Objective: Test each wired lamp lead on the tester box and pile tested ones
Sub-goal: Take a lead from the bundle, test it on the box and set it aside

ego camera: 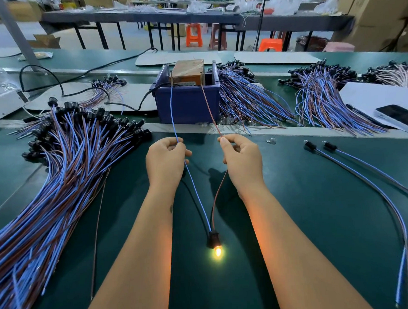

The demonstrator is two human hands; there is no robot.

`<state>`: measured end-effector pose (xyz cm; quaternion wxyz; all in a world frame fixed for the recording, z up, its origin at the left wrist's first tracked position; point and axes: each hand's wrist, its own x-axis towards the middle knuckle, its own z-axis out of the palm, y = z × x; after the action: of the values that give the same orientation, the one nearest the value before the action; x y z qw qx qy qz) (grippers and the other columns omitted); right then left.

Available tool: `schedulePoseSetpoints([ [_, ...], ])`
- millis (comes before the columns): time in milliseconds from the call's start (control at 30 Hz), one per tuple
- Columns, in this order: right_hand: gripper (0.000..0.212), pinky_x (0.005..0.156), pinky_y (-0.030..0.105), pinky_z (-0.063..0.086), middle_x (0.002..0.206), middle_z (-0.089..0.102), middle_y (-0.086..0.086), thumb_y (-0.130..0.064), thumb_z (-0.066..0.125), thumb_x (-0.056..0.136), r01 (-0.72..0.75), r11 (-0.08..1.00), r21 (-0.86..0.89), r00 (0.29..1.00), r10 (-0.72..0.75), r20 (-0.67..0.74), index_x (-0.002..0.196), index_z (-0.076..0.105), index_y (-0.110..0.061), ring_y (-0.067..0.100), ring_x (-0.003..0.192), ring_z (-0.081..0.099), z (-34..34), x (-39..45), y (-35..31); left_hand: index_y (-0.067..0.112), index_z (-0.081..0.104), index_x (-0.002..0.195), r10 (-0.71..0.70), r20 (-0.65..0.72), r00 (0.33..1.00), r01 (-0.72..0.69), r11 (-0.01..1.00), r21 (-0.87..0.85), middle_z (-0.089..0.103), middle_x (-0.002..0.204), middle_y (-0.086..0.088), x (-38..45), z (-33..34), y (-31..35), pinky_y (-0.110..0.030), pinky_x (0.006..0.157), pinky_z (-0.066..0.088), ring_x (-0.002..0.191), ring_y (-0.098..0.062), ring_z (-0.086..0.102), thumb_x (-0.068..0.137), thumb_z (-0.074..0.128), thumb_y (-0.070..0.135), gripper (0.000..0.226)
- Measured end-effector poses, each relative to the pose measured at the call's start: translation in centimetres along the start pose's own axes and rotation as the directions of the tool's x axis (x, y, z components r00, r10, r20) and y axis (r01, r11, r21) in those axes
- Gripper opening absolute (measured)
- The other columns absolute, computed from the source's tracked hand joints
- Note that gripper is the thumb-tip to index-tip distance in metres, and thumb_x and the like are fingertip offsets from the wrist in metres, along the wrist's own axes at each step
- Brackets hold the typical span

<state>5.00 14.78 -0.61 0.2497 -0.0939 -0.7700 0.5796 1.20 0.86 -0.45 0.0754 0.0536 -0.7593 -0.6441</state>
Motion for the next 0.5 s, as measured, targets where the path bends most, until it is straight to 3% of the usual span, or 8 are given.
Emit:
schedulePoseSetpoints([
  [367, 0.015, 0.051, 0.011, 0.036, 0.054, 0.049, -0.012, -0.025, 0.055, 0.097, -0.046, 0.999, -0.009, 0.998, 0.045, -0.035, 0.089, 0.068, -0.023, 0.003, 0.053, 0.044, 0.14, 0.45, 0.31, 0.031, 0.064, 0.087, 0.016, -0.004, 1.0, -0.016, 1.0, 0.002, 0.071, 0.066, 0.013, 0.04, -0.02, 0.04, -0.022, 0.054, 0.051, 0.05, 0.0, 0.061, 0.09, 0.053, 0.016, 0.018],
  [500, 0.015, 0.056, 0.018, 0.039, 0.059, 0.052, -0.009, -0.026, 0.054, 0.098, -0.052, 0.998, -0.019, 0.998, 0.052, -0.033, 0.092, 0.068, -0.022, 0.008, 0.059, 0.048, 0.16, 0.42, 0.29, 0.032, 0.063, 0.088, 0.019, -0.007, 1.0, -0.019, 1.0, 0.009, 0.072, 0.067, 0.013, 0.1, -0.05, -0.04, -0.023, 0.055, 0.051, 0.051, -0.001, 0.061, 0.09, 0.053, 0.016, 0.019],
])
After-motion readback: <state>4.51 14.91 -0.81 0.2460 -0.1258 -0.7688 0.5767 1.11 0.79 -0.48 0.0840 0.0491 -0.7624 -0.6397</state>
